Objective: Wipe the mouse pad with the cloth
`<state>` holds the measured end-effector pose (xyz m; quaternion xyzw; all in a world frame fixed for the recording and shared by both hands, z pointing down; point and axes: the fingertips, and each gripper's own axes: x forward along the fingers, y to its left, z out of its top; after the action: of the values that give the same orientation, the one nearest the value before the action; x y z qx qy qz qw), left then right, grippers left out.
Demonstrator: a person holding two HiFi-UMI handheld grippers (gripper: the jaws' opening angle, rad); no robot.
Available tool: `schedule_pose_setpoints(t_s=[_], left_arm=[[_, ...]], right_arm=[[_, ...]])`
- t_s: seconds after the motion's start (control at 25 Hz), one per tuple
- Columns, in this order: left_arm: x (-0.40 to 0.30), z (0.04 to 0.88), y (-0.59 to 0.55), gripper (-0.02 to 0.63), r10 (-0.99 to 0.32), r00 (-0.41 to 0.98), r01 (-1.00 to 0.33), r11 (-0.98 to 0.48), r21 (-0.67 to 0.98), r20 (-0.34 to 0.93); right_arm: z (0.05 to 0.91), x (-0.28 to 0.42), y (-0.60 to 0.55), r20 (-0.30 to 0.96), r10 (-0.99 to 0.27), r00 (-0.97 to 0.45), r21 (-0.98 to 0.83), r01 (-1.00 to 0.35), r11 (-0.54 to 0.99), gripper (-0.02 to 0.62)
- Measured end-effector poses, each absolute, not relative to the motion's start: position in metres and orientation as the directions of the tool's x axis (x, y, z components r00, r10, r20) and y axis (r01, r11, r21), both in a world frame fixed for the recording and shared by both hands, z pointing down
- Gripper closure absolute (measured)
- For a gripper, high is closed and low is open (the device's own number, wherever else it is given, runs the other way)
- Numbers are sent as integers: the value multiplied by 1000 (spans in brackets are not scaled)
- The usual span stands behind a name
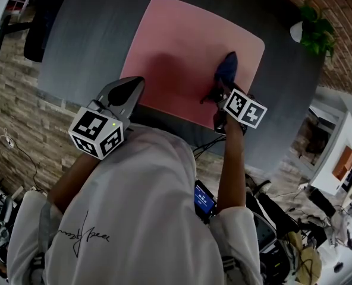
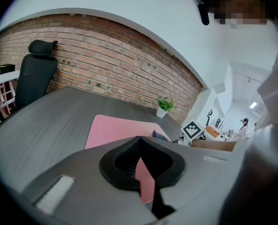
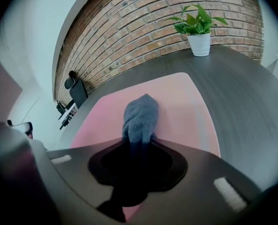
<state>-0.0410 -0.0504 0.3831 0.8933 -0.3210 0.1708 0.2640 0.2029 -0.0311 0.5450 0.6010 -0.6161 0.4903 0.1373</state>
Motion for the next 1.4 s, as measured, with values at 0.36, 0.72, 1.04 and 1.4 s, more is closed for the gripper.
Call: schedule_pose_setpoints(t_s=[0.36, 0.72, 1.04, 1.4], left_arm=[[-40, 384, -51, 594, -479, 738, -661, -656, 365, 476], [-44, 386, -53, 594, -483, 731, -670, -641, 375, 482], [-45, 389, -57, 594, -473, 734, -669, -628, 397, 488], [-50, 392, -59, 594, -476, 729, -677, -609, 413, 492]], right_arm=[[545, 217, -39, 760, -610, -222, -438, -869, -229, 503], [545, 221, -50, 758, -613, -224, -454, -855, -249, 503], [545, 222, -62, 757, -612, -229, -459, -853, -249, 503], [545, 218, -71, 760, -606, -233, -446, -866, -226, 503]])
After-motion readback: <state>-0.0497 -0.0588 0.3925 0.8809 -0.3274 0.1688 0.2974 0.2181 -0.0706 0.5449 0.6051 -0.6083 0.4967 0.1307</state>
